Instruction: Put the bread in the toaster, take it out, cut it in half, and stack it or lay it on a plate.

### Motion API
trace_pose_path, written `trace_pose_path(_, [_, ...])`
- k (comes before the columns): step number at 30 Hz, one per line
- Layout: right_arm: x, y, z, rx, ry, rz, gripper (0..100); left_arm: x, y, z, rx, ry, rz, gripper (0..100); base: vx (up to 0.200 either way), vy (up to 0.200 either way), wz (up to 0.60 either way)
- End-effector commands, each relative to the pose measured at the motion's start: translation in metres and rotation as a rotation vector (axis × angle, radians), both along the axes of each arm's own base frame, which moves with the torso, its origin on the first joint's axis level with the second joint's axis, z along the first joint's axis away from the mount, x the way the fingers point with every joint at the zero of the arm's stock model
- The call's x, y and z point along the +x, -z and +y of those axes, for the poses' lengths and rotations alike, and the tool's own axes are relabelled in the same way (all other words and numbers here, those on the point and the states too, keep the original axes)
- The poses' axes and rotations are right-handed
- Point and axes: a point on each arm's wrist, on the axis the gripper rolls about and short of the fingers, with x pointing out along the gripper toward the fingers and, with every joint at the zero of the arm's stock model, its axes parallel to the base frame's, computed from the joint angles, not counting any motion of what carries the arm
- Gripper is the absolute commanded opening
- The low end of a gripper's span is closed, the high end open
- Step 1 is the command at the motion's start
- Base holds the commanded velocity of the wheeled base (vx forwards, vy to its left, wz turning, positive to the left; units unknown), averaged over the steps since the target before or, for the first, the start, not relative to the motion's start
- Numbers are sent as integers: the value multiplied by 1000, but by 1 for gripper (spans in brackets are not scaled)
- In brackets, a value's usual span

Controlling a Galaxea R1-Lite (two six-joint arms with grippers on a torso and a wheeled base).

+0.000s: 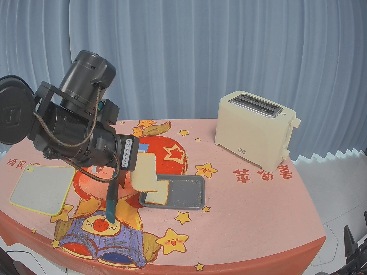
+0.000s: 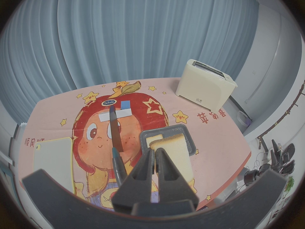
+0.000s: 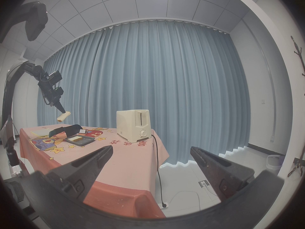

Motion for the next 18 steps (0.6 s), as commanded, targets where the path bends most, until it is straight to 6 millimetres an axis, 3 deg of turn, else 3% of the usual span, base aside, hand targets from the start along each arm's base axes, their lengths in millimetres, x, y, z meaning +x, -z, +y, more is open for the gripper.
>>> trace_pose_path(1, [0,5,0,0,-1,1,100,1,5,-1,7,1,14,0,0,0,0])
trace_pose_path(11, [0,5,0,0,-1,1,100,4,11,-2,20,1,30,0,0,0,0])
trace_pose_path(18, [0,5,0,0,-1,1,100,16,28,-11,47,4,77,0,0,0,0])
